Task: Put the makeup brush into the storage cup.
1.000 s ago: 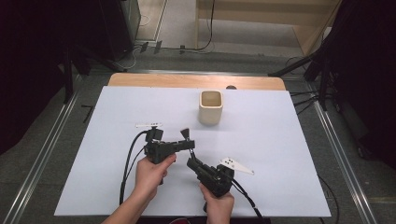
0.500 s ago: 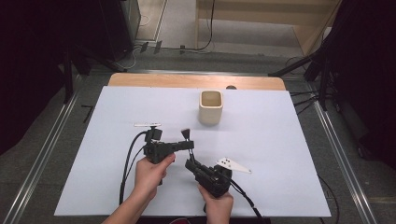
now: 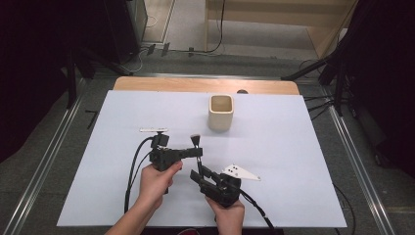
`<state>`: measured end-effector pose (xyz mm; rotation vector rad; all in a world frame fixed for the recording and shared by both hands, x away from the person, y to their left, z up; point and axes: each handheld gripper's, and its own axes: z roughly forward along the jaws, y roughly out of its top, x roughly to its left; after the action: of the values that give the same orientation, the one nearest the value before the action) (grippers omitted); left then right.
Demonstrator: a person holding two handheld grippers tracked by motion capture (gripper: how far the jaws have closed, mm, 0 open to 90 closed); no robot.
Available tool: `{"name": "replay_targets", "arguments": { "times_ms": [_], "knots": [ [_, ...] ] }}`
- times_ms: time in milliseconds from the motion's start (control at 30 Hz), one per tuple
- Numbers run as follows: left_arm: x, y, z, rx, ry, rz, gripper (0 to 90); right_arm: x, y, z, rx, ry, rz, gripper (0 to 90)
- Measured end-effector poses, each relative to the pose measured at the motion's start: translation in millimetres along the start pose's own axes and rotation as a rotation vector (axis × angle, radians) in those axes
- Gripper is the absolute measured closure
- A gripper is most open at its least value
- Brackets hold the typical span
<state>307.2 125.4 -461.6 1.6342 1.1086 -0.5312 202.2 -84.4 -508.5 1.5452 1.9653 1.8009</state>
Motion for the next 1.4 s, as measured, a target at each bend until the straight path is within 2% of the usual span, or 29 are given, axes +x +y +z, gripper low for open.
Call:
{"name": "replay_targets", "arguments": {
  "times_ms": [67,133,233,433,600,633,667,833,867,1100,1133,1167,1200,1233,1267,1300,1400],
  "knots": [
    [-0.1,0.2,0.1,0.008,0.012,0.010,78.4,0.1,1.9,-1.2,0.003,0.008,0.005,45.4],
    [-0.8,0.6,0.3,0.014,0.020,0.022,78.4,0.5,3.8,-2.7,0.000,-0.006,-0.012,39.8],
    [-2.6,1.3,-0.1,0.022,0.037,0.037,78.4,-1.2,7.8,-3.6,0.013,-0.008,-0.007,34.0],
    [-4.9,3.4,-1.7,0.037,0.072,0.077,78.3,-5.6,13.2,1.5,0.092,0.016,-0.014,25.4],
    [-3.9,4.7,-2.8,0.051,0.092,0.093,78.4,-6.0,18.4,6.6,0.162,0.038,-0.039,23.5],
    [-3.9,4.7,-2.8,0.051,0.092,0.093,78.3,-6.0,18.4,6.6,0.162,0.038,-0.039,23.5],
    [-3.8,5.2,-2.8,0.056,0.104,0.103,78.3,-6.1,22.7,8.9,0.193,0.034,-0.061,23.6],
    [-3.0,5.6,-1.7,0.074,0.115,0.118,78.3,-4.2,30.3,11.2,0.224,0.032,-0.080,23.8],
    [-2.5,5.4,-0.7,0.084,0.130,0.130,78.3,-4.1,33.0,12.5,0.241,0.030,-0.087,23.8],
    [-1.0,5.6,1.1,0.118,0.147,0.154,78.3,-4.3,39.6,15.0,0.293,0.040,-0.067,23.3],
    [-0.1,5.6,1.3,0.133,0.152,0.161,78.3,-3.7,41.0,14.5,0.325,0.037,-0.073,23.1],
    [-0.1,5.6,1.3,0.133,0.152,0.161,78.3,-3.7,41.0,14.5,0.325,0.037,-0.073,23.1],
    [0.2,5.6,1.6,0.144,0.156,0.165,78.3,-4.8,42.9,12.7,0.358,0.035,-0.097,22.8],
    [0.2,5.5,1.9,0.146,0.158,0.169,78.3,-4.8,42.9,12.7,0.358,0.035,-0.097,22.8],
    [0.3,5.2,3.0,0.154,0.159,0.173,78.3,-7.0,45.0,10.5,0.373,0.032,-0.121,22.8],
    [0.3,5.2,3.0,0.154,0.159,0.173,78.3,-7.0,45.0,10.5,0.373,0.032,-0.121,22.8],
    [0.5,4.7,4.8,0.169,0.166,0.189,78.3,-11.3,48.8,6.7,0.412,0.032,-0.164,23.0]
  ]
}}
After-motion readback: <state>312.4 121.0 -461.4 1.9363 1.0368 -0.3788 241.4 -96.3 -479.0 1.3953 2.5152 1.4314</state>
